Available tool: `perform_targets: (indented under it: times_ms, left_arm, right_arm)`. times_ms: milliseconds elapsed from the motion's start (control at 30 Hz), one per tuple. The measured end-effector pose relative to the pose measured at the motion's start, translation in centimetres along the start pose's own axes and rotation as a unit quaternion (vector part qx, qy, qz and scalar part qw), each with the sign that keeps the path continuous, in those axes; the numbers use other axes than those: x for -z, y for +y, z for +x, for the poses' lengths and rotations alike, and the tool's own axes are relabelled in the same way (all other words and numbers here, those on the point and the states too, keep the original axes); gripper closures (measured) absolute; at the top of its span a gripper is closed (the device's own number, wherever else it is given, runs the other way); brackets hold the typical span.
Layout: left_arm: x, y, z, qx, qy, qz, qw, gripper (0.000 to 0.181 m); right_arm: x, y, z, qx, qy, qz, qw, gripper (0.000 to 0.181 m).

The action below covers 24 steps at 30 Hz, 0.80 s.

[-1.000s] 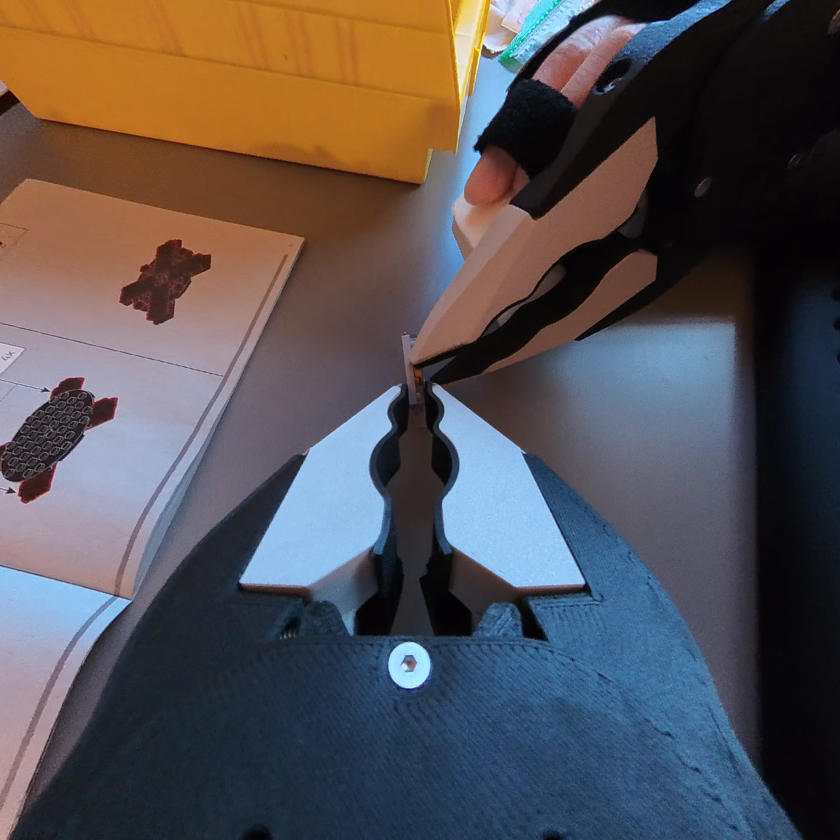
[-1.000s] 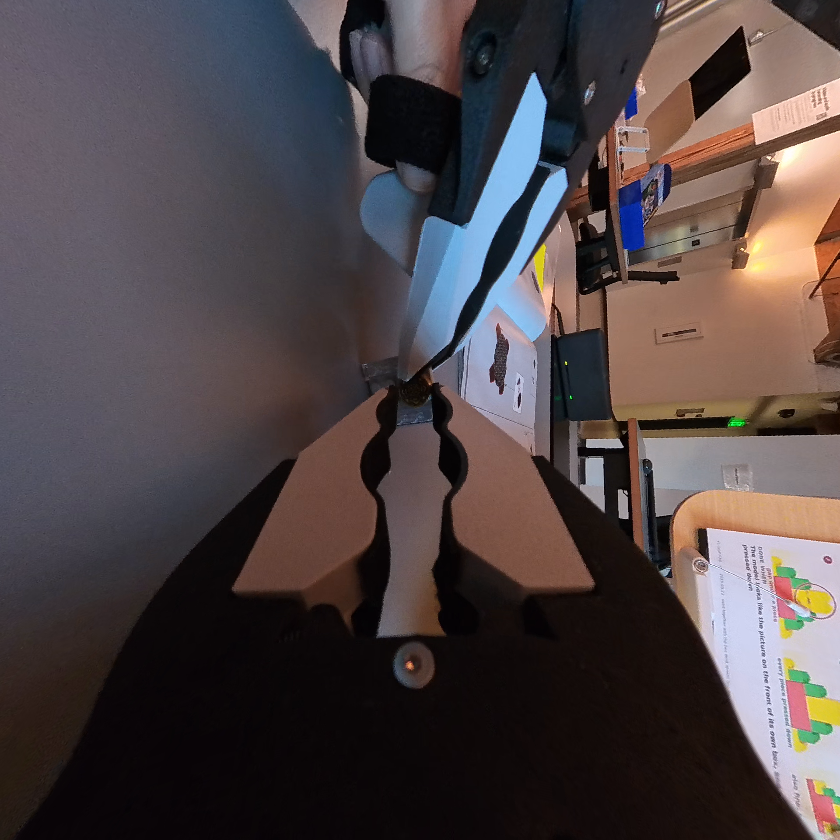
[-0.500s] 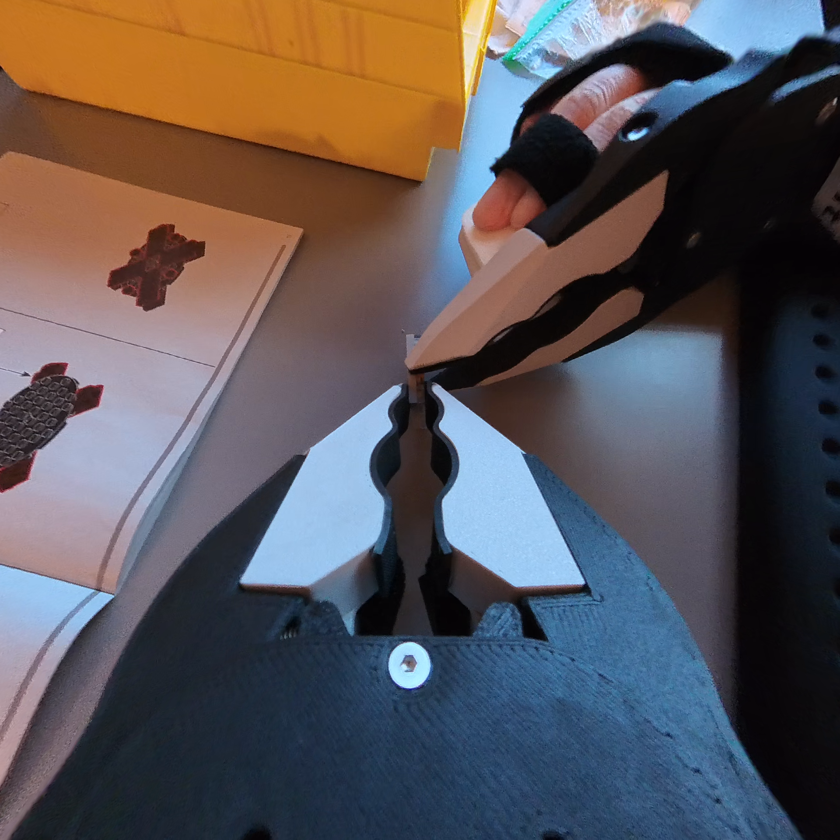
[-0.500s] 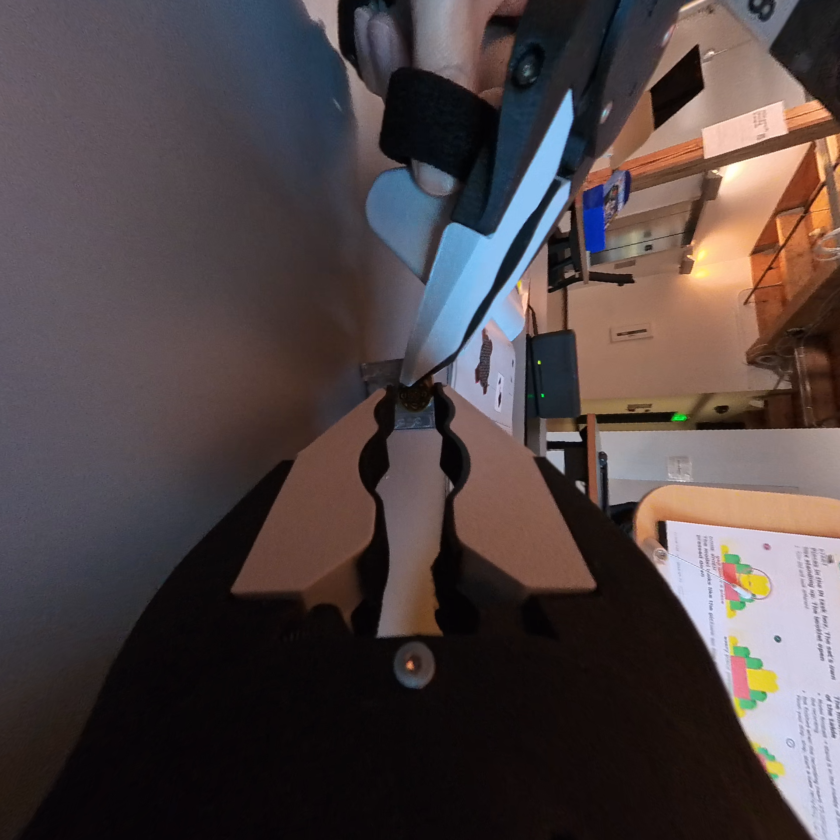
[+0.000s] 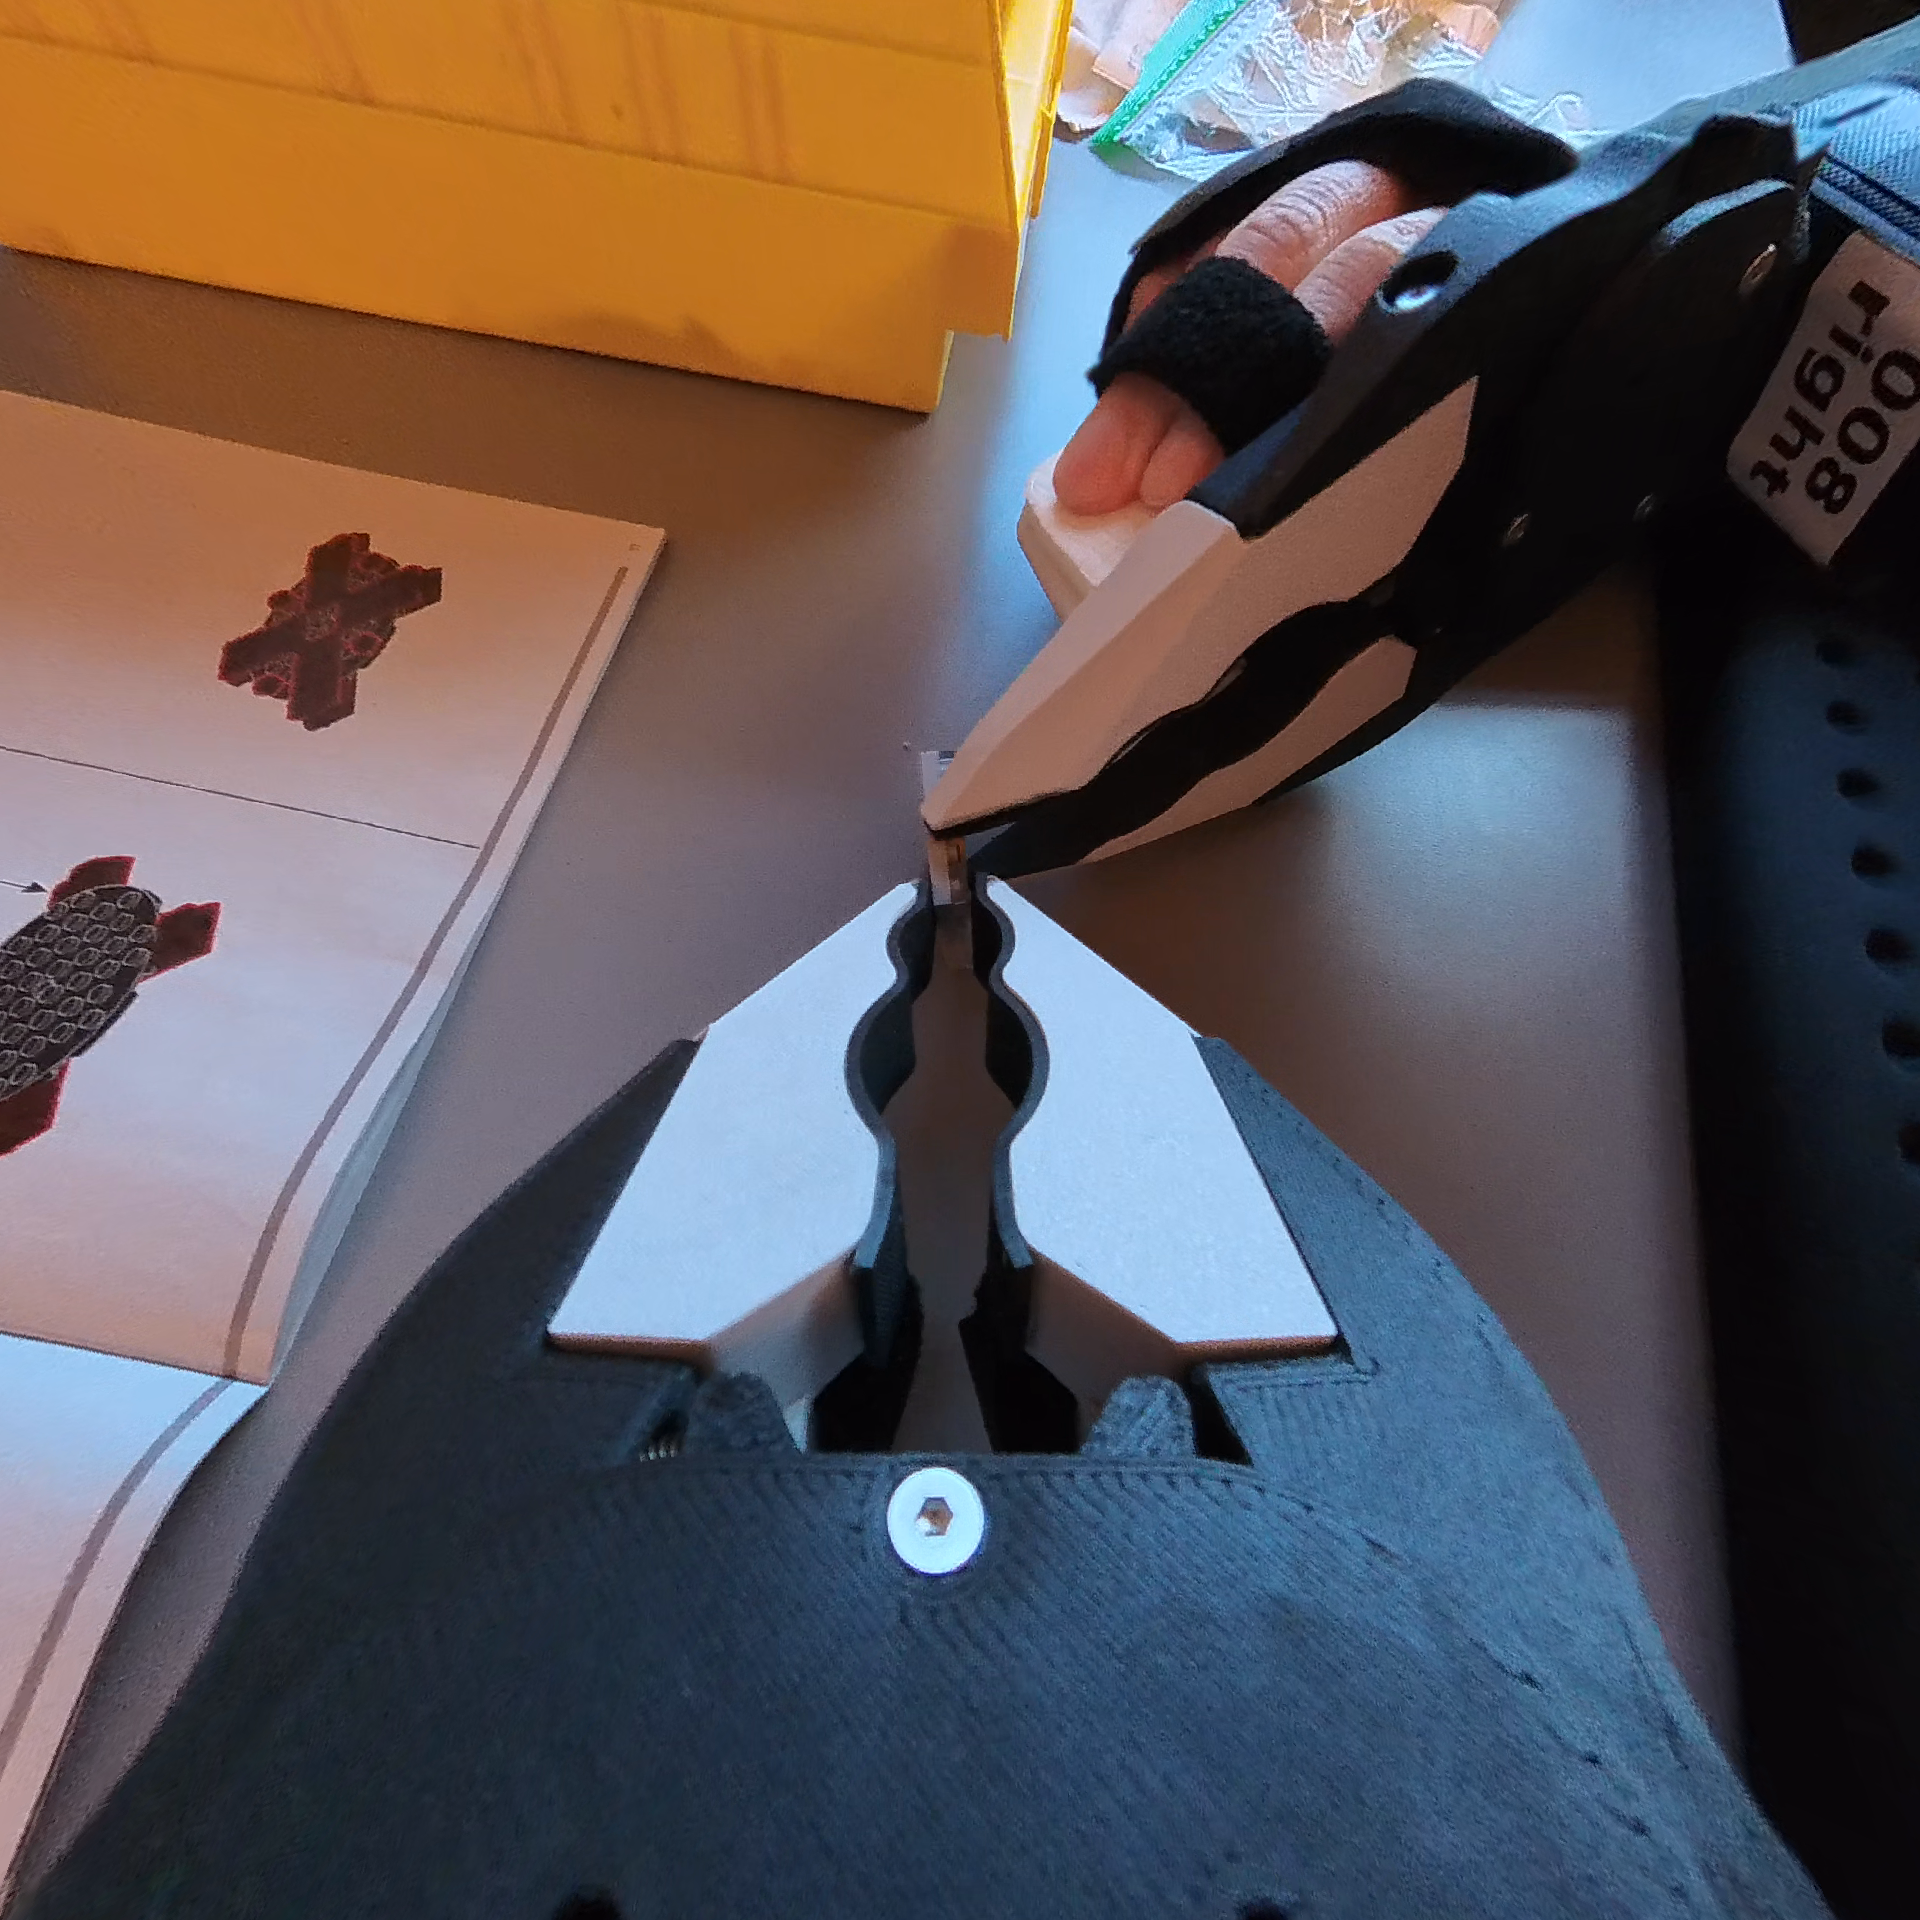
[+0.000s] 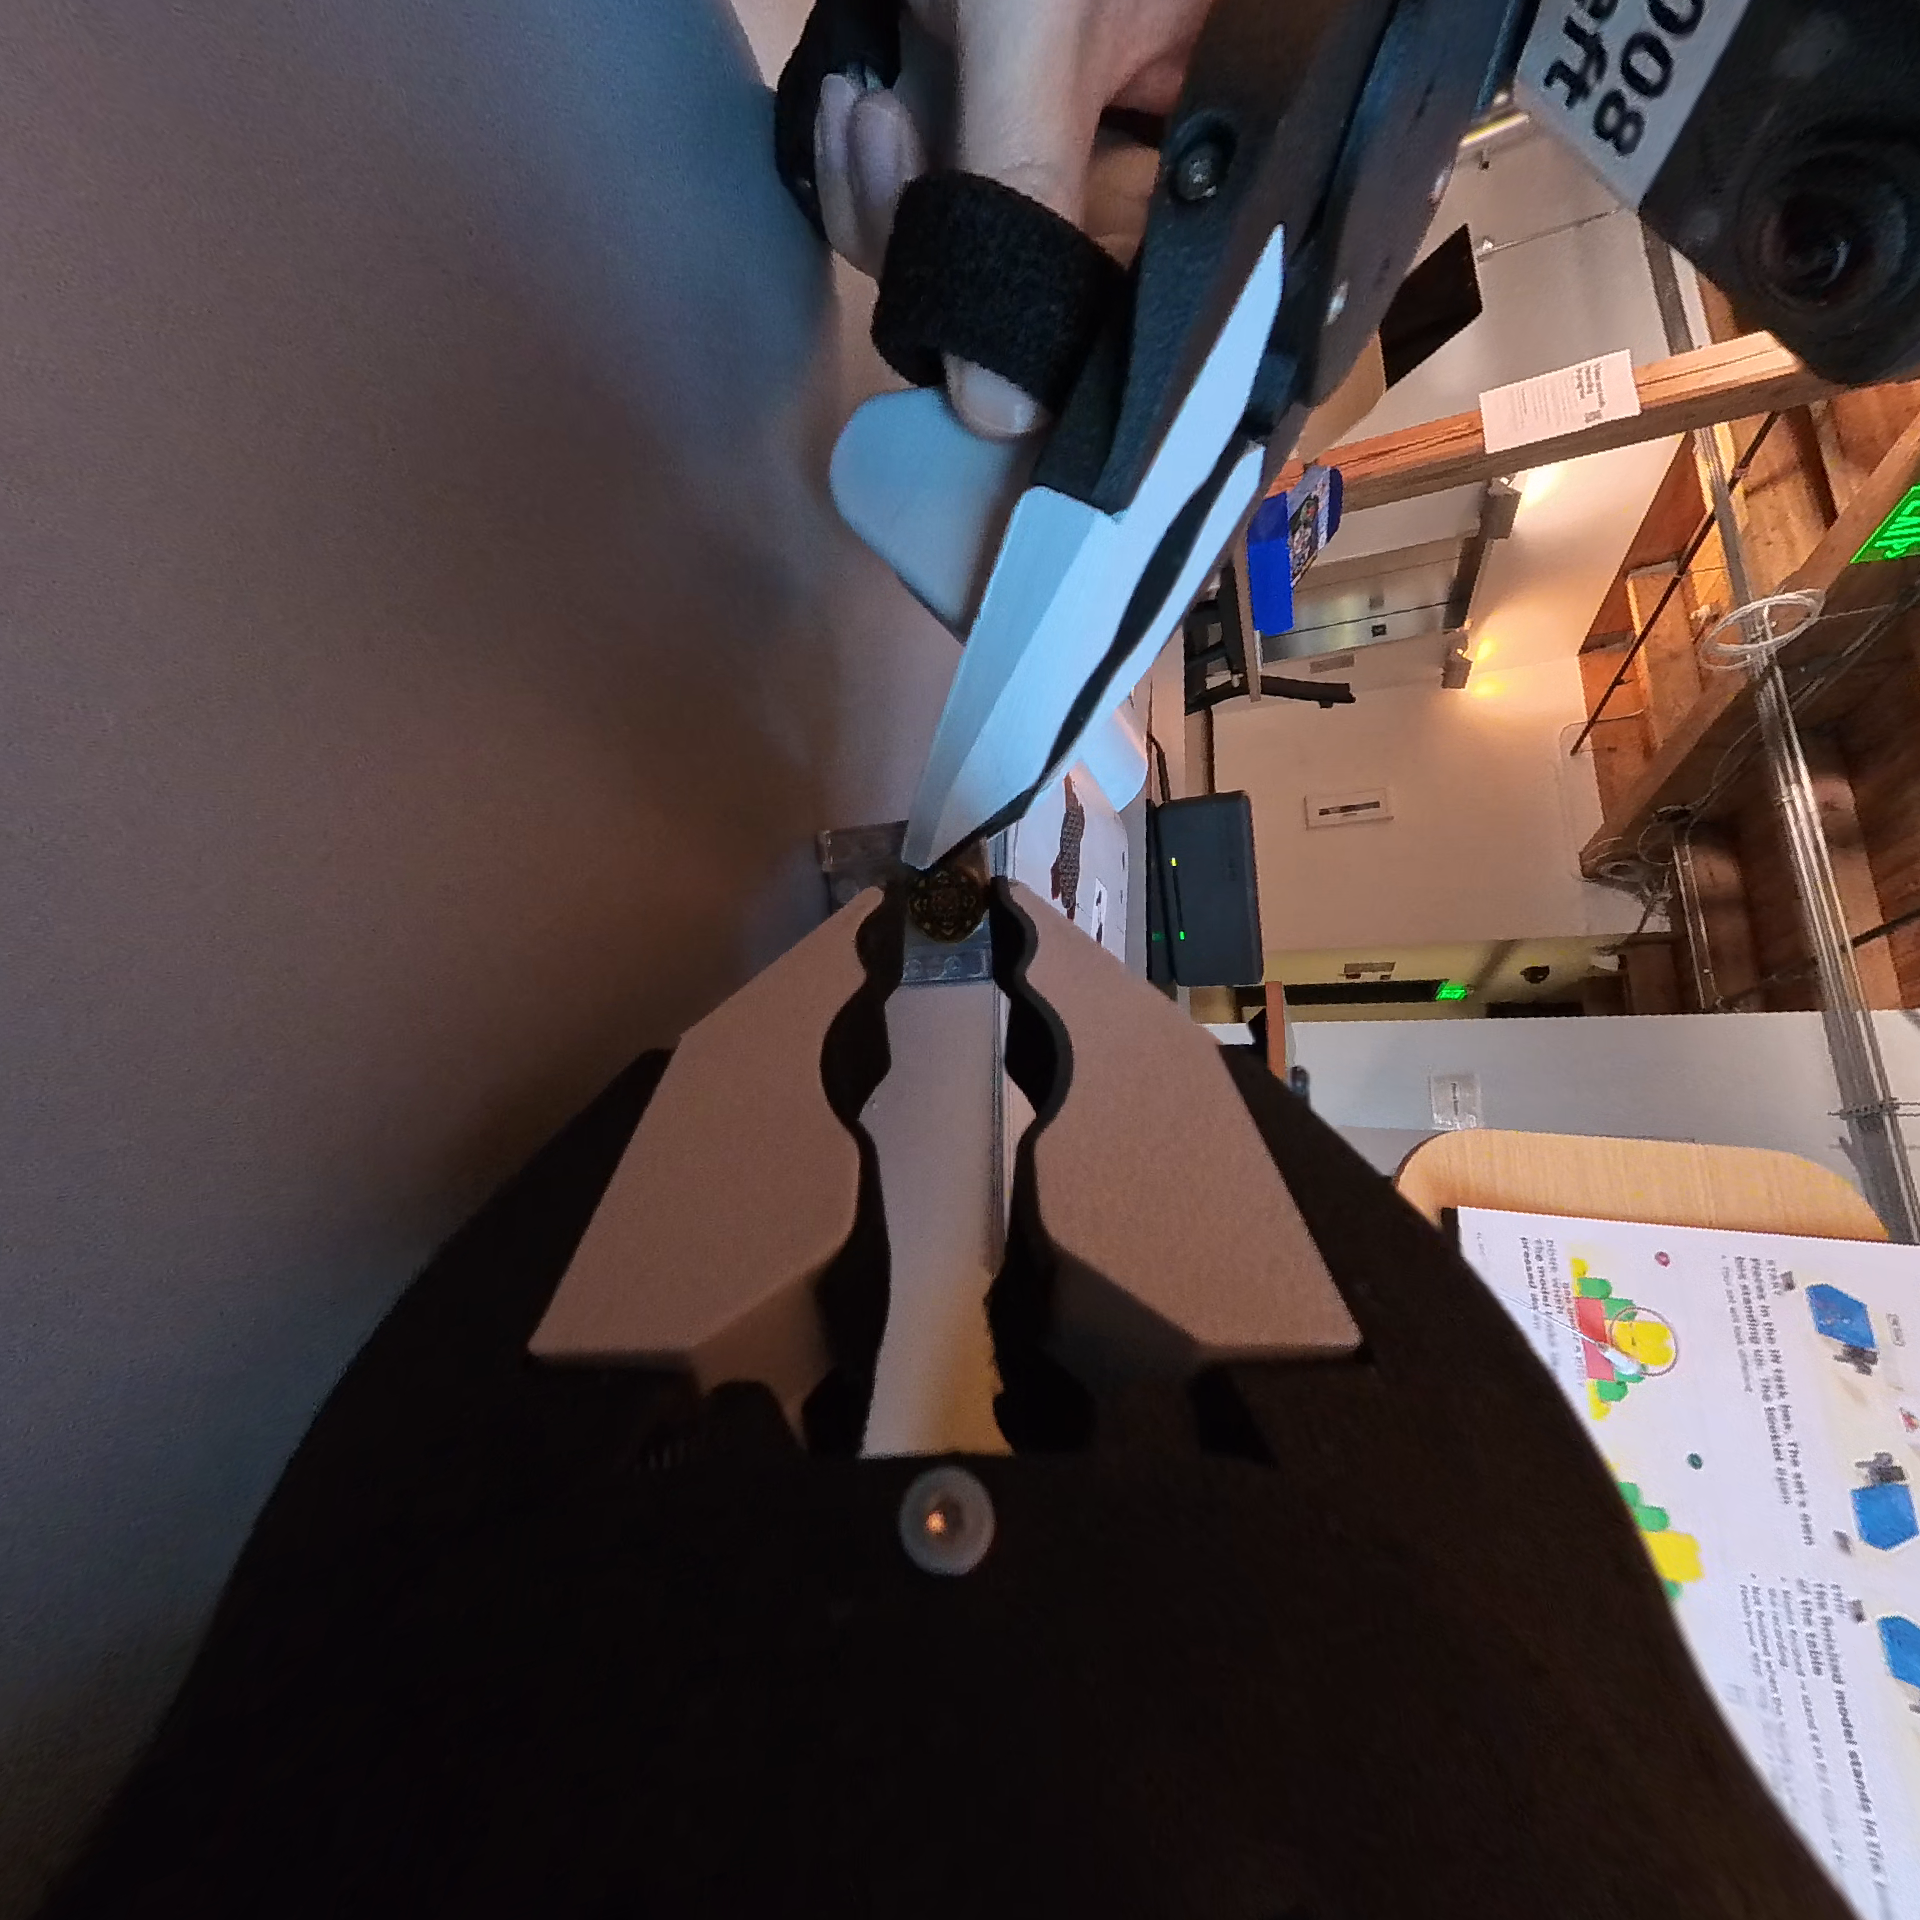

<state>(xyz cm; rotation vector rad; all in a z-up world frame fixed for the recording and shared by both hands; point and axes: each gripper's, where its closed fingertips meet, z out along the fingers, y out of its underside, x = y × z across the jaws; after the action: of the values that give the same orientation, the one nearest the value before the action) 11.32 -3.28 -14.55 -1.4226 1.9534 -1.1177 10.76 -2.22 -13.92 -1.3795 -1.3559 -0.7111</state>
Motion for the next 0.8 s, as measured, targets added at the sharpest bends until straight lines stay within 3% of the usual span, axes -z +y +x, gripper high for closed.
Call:
perform_targets:
  times_ms: [233,800]
  left_arm:
    - [0.04,0.01,-0.25,0.027,0.002,-0.001,1.0,0.176]
    - [0.02,-0.02,-0.82,0.088,-0.014,0.005,0.996,0.176]
  right_arm:
    - [-0.15,0.04,0.08,0.031,0.015,-0.013,0.999,0.166]
    - [-0.4,0.43,0.29,0.008,0.04,-0.041,0.998,0.166]
